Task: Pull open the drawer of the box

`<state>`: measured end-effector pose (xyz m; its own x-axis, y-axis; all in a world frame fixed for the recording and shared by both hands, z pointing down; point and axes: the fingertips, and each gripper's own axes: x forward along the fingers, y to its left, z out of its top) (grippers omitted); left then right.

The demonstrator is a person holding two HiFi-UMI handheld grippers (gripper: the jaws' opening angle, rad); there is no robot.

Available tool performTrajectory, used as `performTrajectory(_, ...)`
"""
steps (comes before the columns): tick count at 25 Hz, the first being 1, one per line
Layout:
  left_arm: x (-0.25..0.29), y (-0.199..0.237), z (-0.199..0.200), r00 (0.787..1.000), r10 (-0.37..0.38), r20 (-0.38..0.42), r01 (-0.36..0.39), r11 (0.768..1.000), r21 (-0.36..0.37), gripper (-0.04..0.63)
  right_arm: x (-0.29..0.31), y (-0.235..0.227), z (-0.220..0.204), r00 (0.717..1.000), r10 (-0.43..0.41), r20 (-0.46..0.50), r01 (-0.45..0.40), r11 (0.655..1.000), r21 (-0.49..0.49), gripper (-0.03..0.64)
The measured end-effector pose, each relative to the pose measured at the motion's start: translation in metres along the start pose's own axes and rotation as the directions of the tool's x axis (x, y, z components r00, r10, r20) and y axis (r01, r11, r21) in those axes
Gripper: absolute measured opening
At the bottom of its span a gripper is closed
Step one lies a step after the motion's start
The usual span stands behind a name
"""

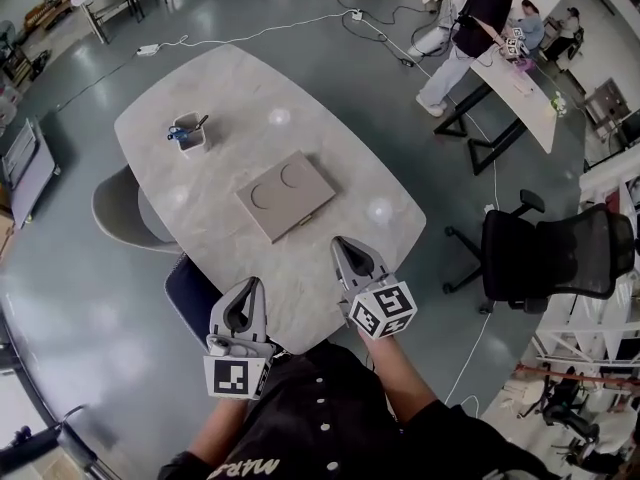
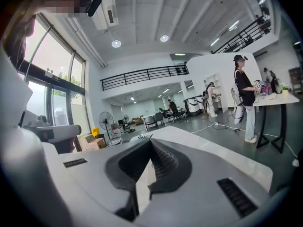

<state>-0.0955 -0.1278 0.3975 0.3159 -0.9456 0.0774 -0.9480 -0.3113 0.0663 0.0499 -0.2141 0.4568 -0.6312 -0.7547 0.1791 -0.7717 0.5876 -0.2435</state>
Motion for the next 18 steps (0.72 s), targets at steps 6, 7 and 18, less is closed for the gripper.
performTrajectory(6, 0.006, -0.001, -0.021, 0.998, 0.011, -0.067, -0.013, 1.000, -0.029, 0.017, 0.036, -0.023, -0.046, 0.995, 0.009, -0.102, 0.001, 0.995, 0.096, -0.003)
performTrajectory(7, 0.008, -0.001, -0.025, 0.997, 0.013, -0.076, -0.016, 0.999, -0.033, 0.017, 0.043, -0.028, -0.056, 0.992, 0.004, -0.128, 0.009, 0.995, 0.104, -0.002)
performTrajectory(18, 0.024, -0.022, -0.066, 0.990, 0.010, -0.139, -0.020, 0.997, -0.076, 0.017, 0.095, -0.080, -0.176, 0.940, 0.004, -0.342, 0.154, 0.888, 0.434, -0.002)
